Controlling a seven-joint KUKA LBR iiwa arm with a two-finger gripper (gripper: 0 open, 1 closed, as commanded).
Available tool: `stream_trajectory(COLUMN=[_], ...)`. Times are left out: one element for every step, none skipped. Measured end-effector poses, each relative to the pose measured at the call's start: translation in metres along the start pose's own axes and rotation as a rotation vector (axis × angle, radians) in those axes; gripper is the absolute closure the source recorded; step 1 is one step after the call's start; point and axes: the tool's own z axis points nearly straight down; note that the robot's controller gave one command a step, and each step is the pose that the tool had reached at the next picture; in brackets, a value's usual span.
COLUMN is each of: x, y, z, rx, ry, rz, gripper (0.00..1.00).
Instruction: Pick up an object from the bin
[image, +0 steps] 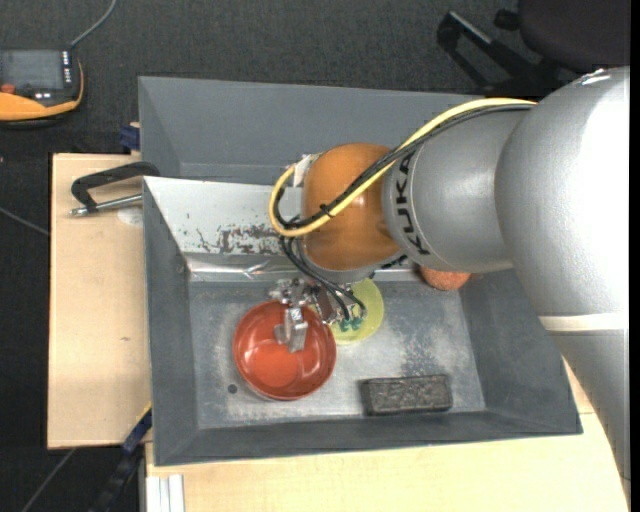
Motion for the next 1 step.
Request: stream_trajectory(x=[-0.0270], y=[0.0104], z=[-0.1301], rx=[-0.002], ry=[-0.015], rz=[0.063], gripper=[1.00])
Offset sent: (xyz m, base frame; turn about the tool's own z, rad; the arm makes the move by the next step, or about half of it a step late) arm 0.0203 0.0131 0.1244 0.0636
